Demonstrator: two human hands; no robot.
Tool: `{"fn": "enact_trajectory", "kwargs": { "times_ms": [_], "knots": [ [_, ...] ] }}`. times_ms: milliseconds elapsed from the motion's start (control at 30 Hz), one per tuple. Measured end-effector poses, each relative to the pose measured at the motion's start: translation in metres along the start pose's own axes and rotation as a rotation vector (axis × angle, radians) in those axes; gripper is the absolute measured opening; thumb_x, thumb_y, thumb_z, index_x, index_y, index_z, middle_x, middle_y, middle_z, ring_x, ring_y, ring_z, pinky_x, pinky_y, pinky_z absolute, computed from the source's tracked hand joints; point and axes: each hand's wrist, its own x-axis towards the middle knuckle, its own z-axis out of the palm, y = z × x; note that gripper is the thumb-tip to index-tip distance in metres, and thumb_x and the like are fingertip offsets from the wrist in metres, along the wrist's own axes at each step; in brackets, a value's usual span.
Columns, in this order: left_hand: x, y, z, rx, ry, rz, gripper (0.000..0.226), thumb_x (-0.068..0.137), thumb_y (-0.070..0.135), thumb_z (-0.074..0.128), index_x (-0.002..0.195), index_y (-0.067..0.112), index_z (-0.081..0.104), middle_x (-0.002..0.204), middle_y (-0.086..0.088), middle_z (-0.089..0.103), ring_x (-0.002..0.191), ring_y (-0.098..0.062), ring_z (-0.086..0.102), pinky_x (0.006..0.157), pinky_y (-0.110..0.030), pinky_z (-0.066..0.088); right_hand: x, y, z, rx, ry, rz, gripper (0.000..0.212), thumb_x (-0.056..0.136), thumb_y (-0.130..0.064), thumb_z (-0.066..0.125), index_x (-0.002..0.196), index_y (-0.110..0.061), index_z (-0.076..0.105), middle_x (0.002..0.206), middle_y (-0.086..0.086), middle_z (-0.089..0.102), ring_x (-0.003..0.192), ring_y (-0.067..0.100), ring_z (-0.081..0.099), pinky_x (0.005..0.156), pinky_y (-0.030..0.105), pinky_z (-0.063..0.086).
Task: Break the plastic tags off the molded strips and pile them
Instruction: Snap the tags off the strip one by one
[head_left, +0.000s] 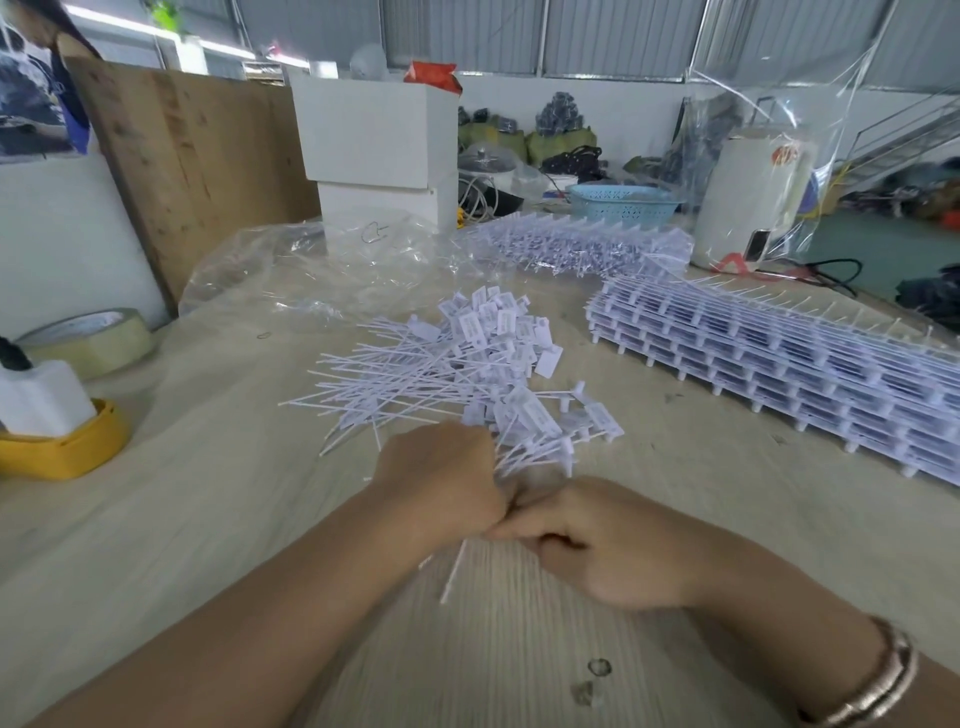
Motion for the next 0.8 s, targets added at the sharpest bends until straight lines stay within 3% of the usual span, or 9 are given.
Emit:
{"fn": "enact_trajectory", "kwargs": {
  "times_ms": [33,100,200,300,400,533,633,700,800],
  "knots": [
    [0.0,-0.001,-0.001,0.016,-0.006,0.014,0.04,0.09,0.055,0.042,0.095,0.018,0.057,0.087,0.001,0.057,0.084,-0.022,0.056,0.065,-0.03,0.038,0.002,-0.001,0.0,0.058,0.002,-0.038,0.048,0.088,-0.004,0.04,0.127,-0.024,0.059,0.121,-0.027,0.051,0.11,-0.006,0.05,0.097,0.024,0.041],
    [0.001,-0.001,-0.002,0.035,-0.012,0.048,0.027,0.092,0.042,0.047,0.095,0.016,0.056,0.093,-0.002,0.06,0.085,-0.023,0.056,0.065,-0.03,0.037,0.0,0.002,-0.004,0.221,0.023,-0.092,0.047,0.084,0.005,0.039,0.118,-0.013,0.065,0.096,-0.038,0.056,0.091,-0.013,0.053,0.084,0.011,0.039],
    [-0.001,0.002,-0.002,0.006,-0.004,0.089,0.016,0.096,0.033,0.043,0.094,0.018,0.044,0.089,0.0,0.055,0.086,-0.025,0.056,0.064,-0.03,0.034,-0.005,0.013,-0.012,0.36,0.281,-0.034,0.042,0.077,-0.001,0.041,0.094,-0.025,0.071,0.069,-0.022,0.061,0.058,0.01,0.05,0.057,0.025,0.038],
    [-0.002,-0.003,-0.004,-0.063,0.042,0.126,0.014,0.096,0.016,0.037,0.11,0.015,0.036,0.078,0.002,0.046,0.075,-0.024,0.051,0.06,-0.031,0.031,-0.008,0.027,-0.022,0.471,0.651,-0.02,0.038,0.074,-0.002,0.041,0.081,-0.022,0.072,0.063,-0.013,0.058,0.056,0.003,0.045,0.055,0.017,0.033],
    [0.002,-0.017,-0.015,-0.125,0.101,0.185,0.018,0.094,0.01,0.039,0.099,0.022,0.028,0.072,0.004,0.042,0.062,-0.015,0.043,0.051,-0.032,0.027,-0.017,0.038,-0.036,0.448,0.865,-0.025,0.038,0.076,0.004,0.041,0.075,-0.02,0.07,0.061,-0.009,0.053,0.059,0.001,0.045,0.059,0.012,0.033],
    [0.028,-0.041,-0.037,-0.199,0.42,0.179,0.016,0.094,0.009,0.044,0.109,0.014,0.045,0.087,-0.004,0.055,0.079,-0.027,0.054,0.065,-0.036,0.042,-0.028,0.051,-0.044,0.396,1.01,0.022,0.051,0.083,0.02,0.037,0.074,-0.018,0.069,0.063,-0.007,0.052,0.064,0.002,0.046,0.064,0.014,0.035],
    [0.054,-0.073,-0.046,-0.203,0.646,0.162,0.027,0.095,0.009,0.042,0.12,0.006,0.051,0.105,-0.016,0.057,0.091,-0.034,0.055,0.074,-0.038,0.041,-0.026,0.047,-0.041,0.353,0.999,0.014,0.04,0.08,0.008,0.04,0.073,-0.018,0.068,0.061,-0.009,0.053,0.064,0.001,0.048,0.063,0.012,0.036],
    [0.069,-0.095,-0.035,-0.137,0.574,0.171,0.037,0.095,0.007,0.044,0.132,0.005,0.048,0.109,-0.017,0.055,0.099,-0.035,0.054,0.081,-0.041,0.042,-0.021,0.042,-0.035,0.288,0.951,0.005,0.035,0.074,0.001,0.039,0.072,-0.019,0.068,0.064,-0.008,0.052,0.064,0.001,0.05,0.063,0.011,0.036],
    [0.083,-0.115,0.0,0.038,0.261,0.161,0.049,0.098,0.018,0.043,0.146,0.014,0.031,0.124,-0.013,0.046,0.112,-0.03,0.043,0.094,-0.036,0.033,-0.014,0.039,-0.028,0.227,0.86,-0.024,0.034,0.073,0.001,0.041,0.071,-0.014,0.07,0.065,-0.013,0.052,0.062,0.002,0.051,0.061,0.013,0.036]
  ]
}}
